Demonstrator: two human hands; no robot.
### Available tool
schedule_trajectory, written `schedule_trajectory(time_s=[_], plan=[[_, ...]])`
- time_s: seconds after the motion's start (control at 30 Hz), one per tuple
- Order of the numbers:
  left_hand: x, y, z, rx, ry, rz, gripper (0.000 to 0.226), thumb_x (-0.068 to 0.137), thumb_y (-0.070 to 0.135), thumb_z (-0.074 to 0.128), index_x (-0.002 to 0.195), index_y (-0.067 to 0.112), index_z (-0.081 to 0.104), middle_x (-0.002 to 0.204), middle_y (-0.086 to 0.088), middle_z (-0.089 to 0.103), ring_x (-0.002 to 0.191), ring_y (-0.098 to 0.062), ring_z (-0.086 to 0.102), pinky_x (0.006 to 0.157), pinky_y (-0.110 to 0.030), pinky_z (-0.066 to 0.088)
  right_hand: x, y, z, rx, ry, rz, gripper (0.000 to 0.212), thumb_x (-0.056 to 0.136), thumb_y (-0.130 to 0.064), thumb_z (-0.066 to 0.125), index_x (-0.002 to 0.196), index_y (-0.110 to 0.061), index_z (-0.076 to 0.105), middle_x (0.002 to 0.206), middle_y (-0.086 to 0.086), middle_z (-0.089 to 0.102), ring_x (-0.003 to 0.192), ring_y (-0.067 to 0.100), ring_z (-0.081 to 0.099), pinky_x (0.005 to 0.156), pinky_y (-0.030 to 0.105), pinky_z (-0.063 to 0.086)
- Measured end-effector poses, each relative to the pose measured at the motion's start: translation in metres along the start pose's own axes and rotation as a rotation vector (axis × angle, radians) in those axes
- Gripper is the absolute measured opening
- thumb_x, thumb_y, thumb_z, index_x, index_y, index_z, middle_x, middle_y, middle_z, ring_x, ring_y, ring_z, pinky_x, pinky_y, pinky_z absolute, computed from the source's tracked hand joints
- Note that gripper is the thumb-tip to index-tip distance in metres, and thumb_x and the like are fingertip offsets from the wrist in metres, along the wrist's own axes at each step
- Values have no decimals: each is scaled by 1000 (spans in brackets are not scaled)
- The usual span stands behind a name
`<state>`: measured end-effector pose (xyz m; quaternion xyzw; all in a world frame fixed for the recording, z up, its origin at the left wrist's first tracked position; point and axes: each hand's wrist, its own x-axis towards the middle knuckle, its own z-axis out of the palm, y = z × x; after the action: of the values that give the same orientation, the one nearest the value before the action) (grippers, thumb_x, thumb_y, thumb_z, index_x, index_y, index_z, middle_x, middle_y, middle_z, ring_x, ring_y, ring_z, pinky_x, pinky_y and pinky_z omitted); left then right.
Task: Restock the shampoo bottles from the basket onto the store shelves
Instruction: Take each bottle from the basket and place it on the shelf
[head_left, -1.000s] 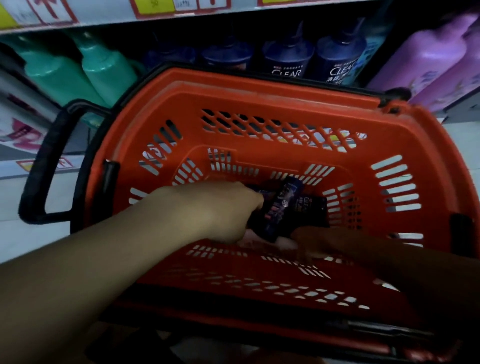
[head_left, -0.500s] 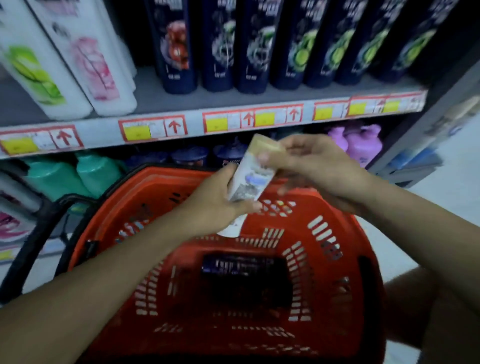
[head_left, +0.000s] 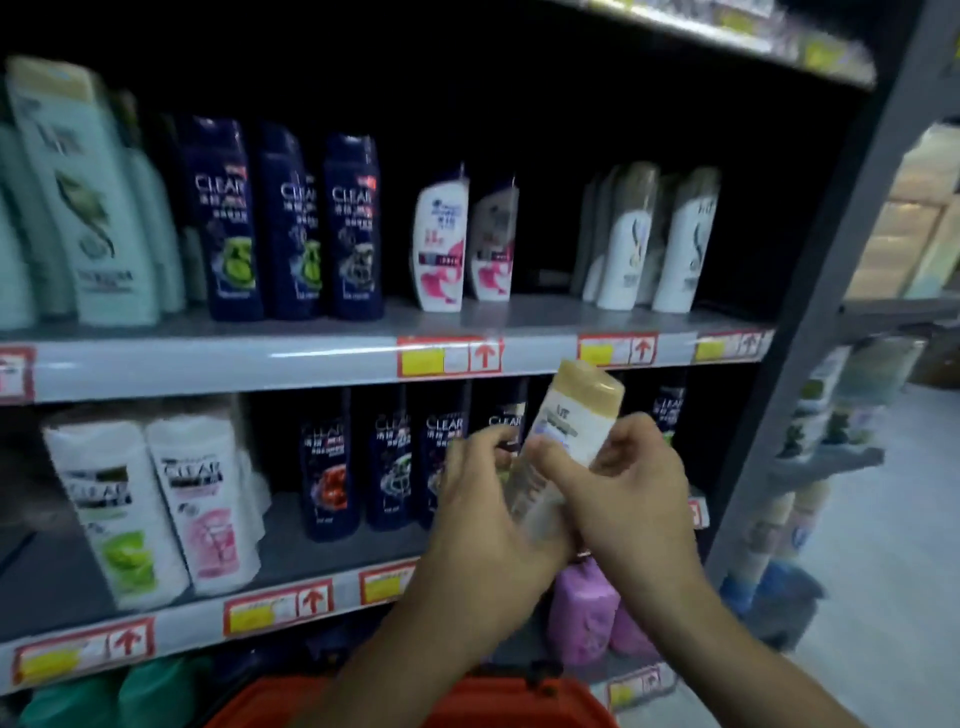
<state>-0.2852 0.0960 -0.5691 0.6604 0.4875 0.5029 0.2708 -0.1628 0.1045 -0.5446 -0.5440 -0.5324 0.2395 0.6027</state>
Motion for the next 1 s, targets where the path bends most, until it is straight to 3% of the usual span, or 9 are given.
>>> schedule_trajectory(time_s=[0.07,0.17,0.3,0.47,0.57,0.67,0.8,0.9,1.0], plan=[[9,22,8,79,79,102,56,76,29,76,123,32,46,113,15,40,104,-4,54,87,-24,50,6,-21,-2,-28,102,-51,42,68,-44,88,82,-19,58,72,1,68,66,18,69,66,46,58],[23,43,7,-100,94,96,23,89,16,64,108,27,58,103,8,58,90,5,62,77,-12,50,13,-43,-9,72,-36,-183,32,84,-42,79,82,-15,63,74,6,69,68,21,68,66,42,59],[27,49,-5,-497,-127,11,51,88,-3,69,123,30,55,110,9,74,101,-8,72,85,-24,57,31,-56,-26,392,-150,-101,23,101,-25,60,91,-5,64,75,17,65,52,23,63,60,53,60],[33,58,-14,-507,-136,-21,50,91,-2,66,129,26,50,123,6,70,109,-6,69,94,-27,57,42,-61,-34,488,-67,30,8,98,-19,64,100,-12,64,71,10,57,42,17,45,42,29,41],[40,61,-22,-521,-141,-1,49,93,-3,62,134,24,53,123,4,71,109,-8,70,89,-24,57,44,-52,-39,277,-135,-112,8,90,-30,74,97,-25,73,78,3,67,59,17,54,56,32,46],[47,69,-23,-506,-151,25,43,95,11,65,133,30,57,123,-4,71,105,-14,73,85,-31,60,42,-50,-39,159,-238,-206,22,82,-34,79,102,-30,73,88,3,71,78,32,65,63,30,53],[68,86,-10,-398,-96,84,39,95,16,66,110,52,61,127,-2,60,104,-16,71,85,-38,62,59,-57,-41,173,-123,-223,22,85,-34,78,105,-26,72,89,-1,73,80,24,71,60,21,54],[91,100,7,-371,-39,113,35,95,22,68,113,51,59,125,6,59,105,-10,68,83,-28,61,83,-60,-50,126,-77,-232,28,87,-40,74,113,-28,72,93,-8,74,85,12,72,72,26,58],[124,115,26,-297,65,150,42,94,25,69,134,31,59,125,8,58,99,-2,63,71,-11,55,115,-61,-57,107,-58,-243,43,90,-47,70,129,-28,66,108,-7,72,97,9,71,81,32,61]])
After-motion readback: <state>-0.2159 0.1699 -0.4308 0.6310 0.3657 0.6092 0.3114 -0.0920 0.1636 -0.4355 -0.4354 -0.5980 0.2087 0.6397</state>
